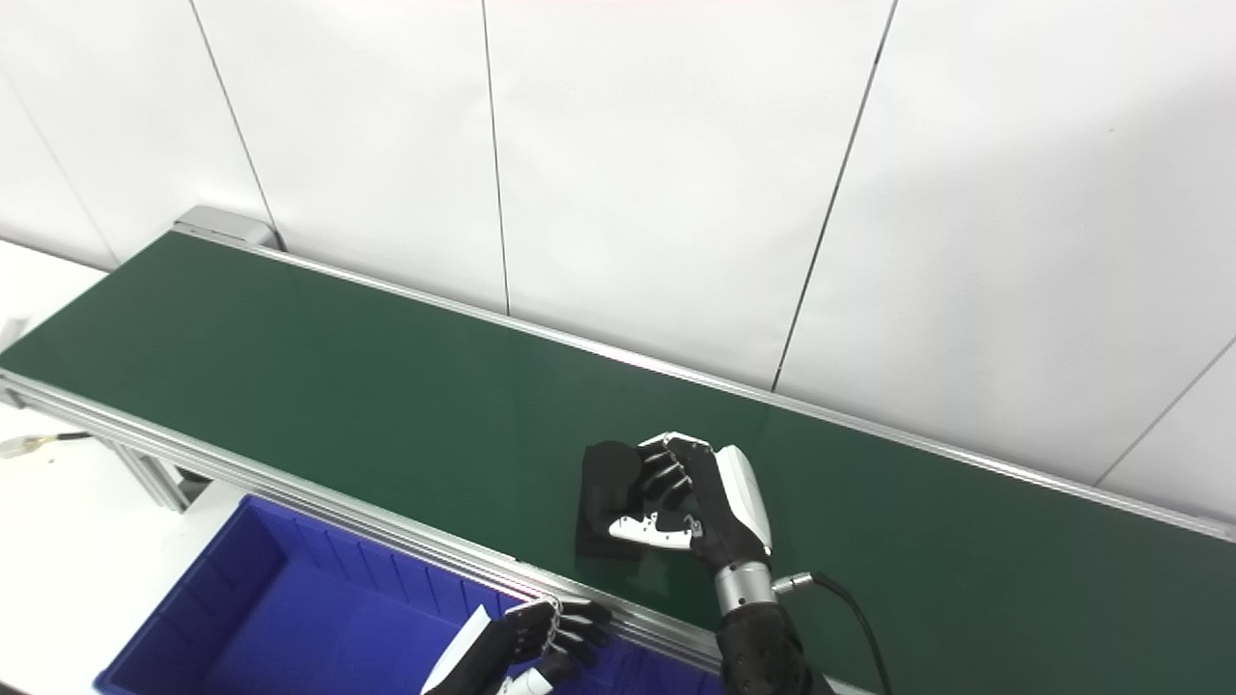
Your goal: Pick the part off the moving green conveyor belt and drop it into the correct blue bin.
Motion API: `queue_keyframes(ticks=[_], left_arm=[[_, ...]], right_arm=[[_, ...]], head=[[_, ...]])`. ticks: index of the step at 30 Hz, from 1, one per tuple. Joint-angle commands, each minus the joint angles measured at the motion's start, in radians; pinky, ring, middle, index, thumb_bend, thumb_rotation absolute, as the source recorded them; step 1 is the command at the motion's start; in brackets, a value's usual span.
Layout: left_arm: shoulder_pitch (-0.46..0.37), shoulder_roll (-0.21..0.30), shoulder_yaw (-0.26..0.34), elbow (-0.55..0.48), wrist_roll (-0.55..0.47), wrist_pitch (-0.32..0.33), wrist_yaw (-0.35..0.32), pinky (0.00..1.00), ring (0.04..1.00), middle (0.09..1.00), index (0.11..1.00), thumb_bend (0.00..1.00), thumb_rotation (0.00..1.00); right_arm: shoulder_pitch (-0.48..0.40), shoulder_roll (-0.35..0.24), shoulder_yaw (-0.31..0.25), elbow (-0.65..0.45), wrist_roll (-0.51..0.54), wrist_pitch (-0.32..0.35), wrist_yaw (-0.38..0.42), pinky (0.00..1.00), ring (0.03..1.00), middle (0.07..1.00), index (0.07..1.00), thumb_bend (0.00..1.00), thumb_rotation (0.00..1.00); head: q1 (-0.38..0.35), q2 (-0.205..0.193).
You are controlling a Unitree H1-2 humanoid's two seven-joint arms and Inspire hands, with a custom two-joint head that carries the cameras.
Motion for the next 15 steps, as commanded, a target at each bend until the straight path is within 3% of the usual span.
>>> queue_keyframes(ticks=[1, 15], left_arm=[[-0.003, -0.003, 0.002, -0.026, 0.002, -0.042, 0.012, 0.50, 0.589, 0.666, 0.721, 0.74, 0.90], [-0.005, -0.002, 0.002, -0.025, -0.005, -0.042, 0.012, 0.50, 0.590, 0.664, 0.719, 0.73, 0.90]], right_arm=[[-0.033, 0.012, 0.000, -0.030, -0.003, -0.062, -0.016, 0.34, 0.443, 0.516, 0.506, 0.50, 0.00], [-0.023, 0.016, -0.006, -0.062, -0.008, -0.061, -0.031, 0.33, 0.445, 0.515, 0.516, 0.50, 0.00]], head=[[-0.003, 0.004], [-0.006, 0.004]])
